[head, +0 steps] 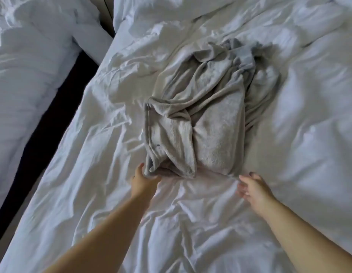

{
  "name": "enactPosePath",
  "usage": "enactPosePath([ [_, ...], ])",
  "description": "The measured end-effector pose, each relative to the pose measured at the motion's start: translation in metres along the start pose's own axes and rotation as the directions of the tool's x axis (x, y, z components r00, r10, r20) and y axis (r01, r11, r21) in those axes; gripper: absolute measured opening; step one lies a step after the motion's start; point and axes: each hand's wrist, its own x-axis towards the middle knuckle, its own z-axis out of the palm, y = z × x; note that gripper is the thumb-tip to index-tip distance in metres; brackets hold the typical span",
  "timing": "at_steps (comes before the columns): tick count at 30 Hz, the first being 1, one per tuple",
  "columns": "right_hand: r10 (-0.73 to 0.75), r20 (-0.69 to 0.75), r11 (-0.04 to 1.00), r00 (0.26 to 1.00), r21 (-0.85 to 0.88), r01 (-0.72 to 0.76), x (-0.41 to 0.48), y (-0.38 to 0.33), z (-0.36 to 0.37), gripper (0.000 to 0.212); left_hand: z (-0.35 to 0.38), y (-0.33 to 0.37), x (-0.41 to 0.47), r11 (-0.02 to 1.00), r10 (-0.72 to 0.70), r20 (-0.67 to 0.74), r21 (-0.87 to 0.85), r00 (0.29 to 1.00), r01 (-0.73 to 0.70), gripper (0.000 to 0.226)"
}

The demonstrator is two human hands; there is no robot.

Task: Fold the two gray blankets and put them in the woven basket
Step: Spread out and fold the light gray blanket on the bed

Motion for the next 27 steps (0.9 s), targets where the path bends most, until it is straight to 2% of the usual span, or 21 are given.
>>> enactPosePath([
  [1, -0.023, -0.012, 1.0, 1.0, -0.001, 0.023, 0.01, -0.005, 0.008, 0.061, 0.005, 0.004, 0.007, 0.993, 0.053, 0.013, 0.104, 0.999, -0.054, 0.067],
  [2, -0.028, -0.009, 1.0, 1.0, -0.014, 0.028, 0.013, -0.01, 0.014, 0.059, 0.012, 0.005, 0.013, 0.972, 0.092, 0.03, 0.216, 0.995, -0.096, 0.054],
  [4, -0.043, 0.053, 0.998, 0.998, 0.039, 0.041, 0.016, -0.02, 0.029, 0.018, 0.024, 0.008, 0.02, 0.91, 0.133, 0.117, 0.378, 0.984, -0.169, 0.029],
  [5, -0.037, 0.079, 0.998, 0.996, 0.054, 0.033, 0.015, -0.016, 0.034, 0.01, 0.029, 0.001, 0.02, 0.868, 0.153, 0.19, 0.443, 0.97, -0.223, 0.03],
  [7, -0.011, 0.086, 0.997, 0.996, 0.071, 0.005, 0.006, 0.003, 0.034, 0.019, 0.033, -0.022, 0.01, 0.753, 0.168, 0.332, 0.565, 0.928, -0.338, 0.031],
  [9, 0.002, 0.081, 1.0, 0.997, 0.024, -0.004, -0.014, 0.031, 0.023, 0.015, 0.025, -0.051, -0.008, 0.661, 0.188, 0.391, 0.629, 0.901, -0.41, 0.027],
  [12, 0.076, 0.037, 0.976, 0.996, -0.208, -0.067, -0.057, 0.075, -0.004, 0.01, 0.002, -0.089, -0.045, 0.615, 0.134, 0.457, 0.657, 0.879, -0.436, 0.03],
  [14, 0.1, -0.02, 0.91, 0.995, -0.402, -0.1, -0.09, 0.091, -0.024, 0.007, -0.014, -0.089, -0.066, 0.67, 0.04, 0.486, 0.635, 0.873, -0.385, 0.027],
  [16, 0.128, -0.071, 0.799, 0.989, -0.584, -0.145, -0.125, 0.093, -0.042, 0.008, -0.036, -0.069, -0.081, 0.8, -0.024, 0.442, 0.546, 0.897, -0.248, 0.018],
  [18, 0.253, -0.092, 0.718, 0.963, -0.649, -0.25, -0.154, 0.072, -0.057, 0.017, -0.062, -0.034, -0.088, 0.888, -0.01, 0.353, 0.434, 0.936, -0.154, 0.022],
  [19, 0.303, -0.069, 0.693, 0.95, -0.668, -0.27, -0.163, 0.053, -0.067, 0.019, -0.072, -0.011, -0.089, 0.938, 0.005, 0.307, 0.328, 0.952, -0.11, 0.026],
  [20, 0.315, -0.033, 0.684, 0.949, -0.685, -0.251, -0.169, 0.024, -0.074, 0.022, -0.083, 0.018, -0.088, 0.989, 0.01, 0.286, 0.138, 0.958, -0.051, 0.028],
  [21, 0.265, -0.025, 0.719, 0.964, -0.661, -0.215, -0.173, -0.014, -0.081, 0.026, -0.094, 0.051, -0.087, 0.995, 0.017, 0.293, -0.096, 0.956, 0.012, 0.029],
  [22, 0.163, -0.043, 0.777, 0.986, -0.61, -0.155, -0.182, -0.055, -0.088, 0.032, -0.106, 0.088, -0.089, 0.951, 0.032, 0.307, -0.302, 0.951, 0.065, 0.027],
  [23, -0.036, -0.116, 0.811, 0.993, -0.583, -0.039, -0.194, -0.096, -0.096, 0.034, -0.12, 0.125, -0.095, 0.878, 0.075, 0.297, -0.472, 0.952, 0.078, 0.024],
  [24, -0.283, -0.232, 0.782, 0.93, -0.617, 0.084, -0.211, -0.135, -0.101, 0.032, -0.135, 0.16, -0.103, 0.796, 0.144, 0.278, -0.603, 0.95, 0.056, 0.024],
  [25, -0.545, -0.334, 0.715, 0.769, -0.664, 0.219, -0.228, -0.169, -0.105, 0.025, -0.15, 0.192, -0.115, 0.727, 0.244, 0.269, -0.687, 0.932, 0.008, 0.027],
  [26, -0.721, -0.414, 0.653, 0.556, -0.674, 0.345, -0.251, -0.192, -0.103, 0.021, -0.165, 0.217, -0.133, 0.672, 0.371, 0.268, -0.739, 0.889, -0.058, 0.034],
  [27, -0.785, -0.49, 0.619, 0.378, -0.637, 0.459, -0.275, -0.203, -0.094, 0.023, -0.177, 0.232, -0.151, 0.621, 0.487, 0.28, -0.777, 0.827, -0.103, 0.043],
])
